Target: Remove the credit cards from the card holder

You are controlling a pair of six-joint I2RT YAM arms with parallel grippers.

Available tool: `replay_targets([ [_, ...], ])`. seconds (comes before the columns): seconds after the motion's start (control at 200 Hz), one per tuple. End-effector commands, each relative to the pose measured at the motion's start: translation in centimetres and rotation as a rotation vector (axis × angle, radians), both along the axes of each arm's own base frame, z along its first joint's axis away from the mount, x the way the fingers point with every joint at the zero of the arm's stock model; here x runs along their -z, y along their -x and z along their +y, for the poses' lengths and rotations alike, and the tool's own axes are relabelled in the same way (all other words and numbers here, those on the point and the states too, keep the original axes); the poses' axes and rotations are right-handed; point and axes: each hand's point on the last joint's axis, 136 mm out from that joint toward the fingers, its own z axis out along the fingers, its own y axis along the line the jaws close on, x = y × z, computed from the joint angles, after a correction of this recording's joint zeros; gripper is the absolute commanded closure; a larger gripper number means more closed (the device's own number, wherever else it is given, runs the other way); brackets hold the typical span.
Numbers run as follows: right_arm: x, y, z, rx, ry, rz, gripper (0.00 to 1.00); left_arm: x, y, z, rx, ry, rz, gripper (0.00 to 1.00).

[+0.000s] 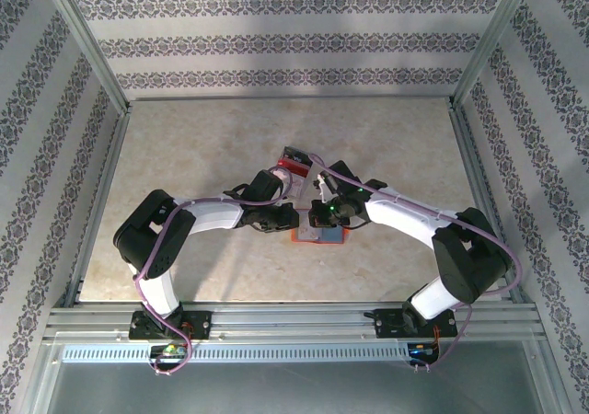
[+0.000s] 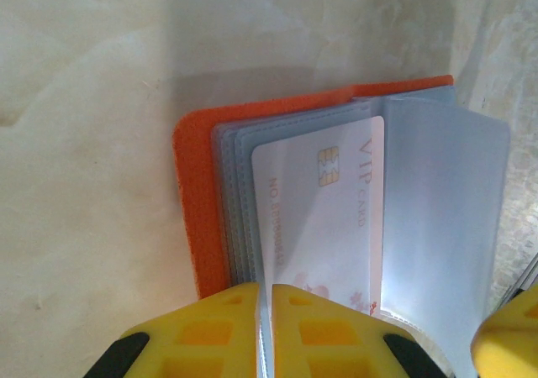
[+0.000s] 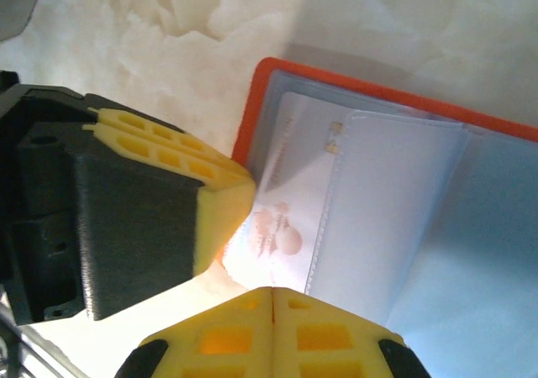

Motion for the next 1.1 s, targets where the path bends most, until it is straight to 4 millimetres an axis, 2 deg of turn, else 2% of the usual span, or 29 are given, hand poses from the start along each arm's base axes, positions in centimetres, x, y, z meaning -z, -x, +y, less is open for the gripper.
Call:
replay_targets([
  [0.0, -0.3, -0.1, -1.4, -0.008, 0.083, -0.026, 1.0, 0.0, 0.2, -0.7, 0.029, 0.0, -0.003, 0.87],
  [0.235, 0.6, 0.4, -3.3, 0.015, 0.127, -0.007, 1.0, -0.1, 0.3, -0.6, 0.029, 0.001, -0.004, 0.87],
  [0.695, 2.7, 1.1, -6.6, 0.069, 0.17, 0.041, 0.98, -1.7, 0.1, -0.6, 0.033, 0.006, -0.033, 0.84],
  [0.844, 3.4, 1.3, -6.7, 0.071, 0.168, 0.054, 0.98, -3.5, -0.1, -0.7, 0.029, 0.031, -0.069, 0.81],
  [0.959, 3.9, 1.4, -6.7, 0.068, 0.163, 0.064, 0.98, -5.6, -0.3, -0.6, 0.026, 0.051, -0.108, 0.8],
  [1.094, 4.3, 1.4, -6.7, 0.068, 0.165, 0.073, 0.99, -7.6, -0.2, -0.6, 0.024, 0.077, -0.136, 0.82],
])
